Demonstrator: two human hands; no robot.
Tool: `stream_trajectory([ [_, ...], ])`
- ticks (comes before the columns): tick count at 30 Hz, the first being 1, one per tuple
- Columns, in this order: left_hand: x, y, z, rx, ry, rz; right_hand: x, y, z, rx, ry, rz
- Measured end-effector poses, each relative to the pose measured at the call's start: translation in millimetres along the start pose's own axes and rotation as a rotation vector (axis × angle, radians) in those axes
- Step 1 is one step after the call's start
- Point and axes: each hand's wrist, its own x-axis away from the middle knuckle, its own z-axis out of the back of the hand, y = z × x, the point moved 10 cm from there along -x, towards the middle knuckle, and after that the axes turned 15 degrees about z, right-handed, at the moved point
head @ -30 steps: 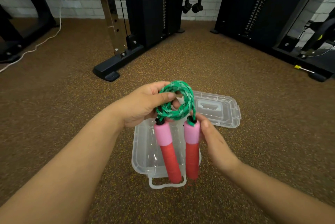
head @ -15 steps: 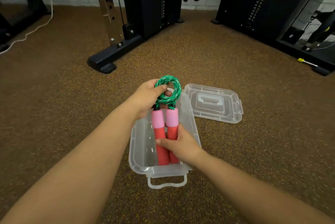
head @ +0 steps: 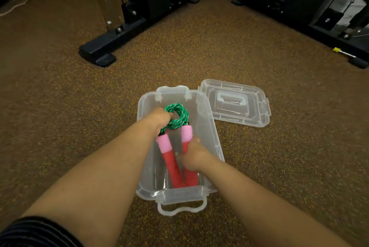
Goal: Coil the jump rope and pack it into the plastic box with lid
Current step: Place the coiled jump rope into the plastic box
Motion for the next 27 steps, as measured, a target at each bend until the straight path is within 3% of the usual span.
stream_trajectory([
  [4,-14.0,-3.9,-3.3,-0.205,0.098,-0.006,-5.1,-3.2,-0.6,0.182,-0.033,0.007],
  [9,-26.6,-12.7,-9.6,-0.273,0.146,-0.019,-12.6,-17.8,1.3,0.407,0.017,0.172],
  [12,-28.3,-15.6,-6.6,-0.423,0.260,-0.038,-13.3,-22.5,-8.8,0.450,-0.055,0.256],
  [17,-24.6,-19.5,-4.0,-0.406,0.306,-0.035,-13.9,-19.9,-19.5,0.508,-0.139,0.276],
  [21,-19.3,-25.1,-2.0,-0.308,0.276,-0.005,-11.3,-28.9,-13.6,0.492,-0.084,0.334],
  [27,-2.8,-20.1,4.5,-0.222,0.293,-0.060,11.9,-70.6,29.4,0.476,0.145,0.557],
])
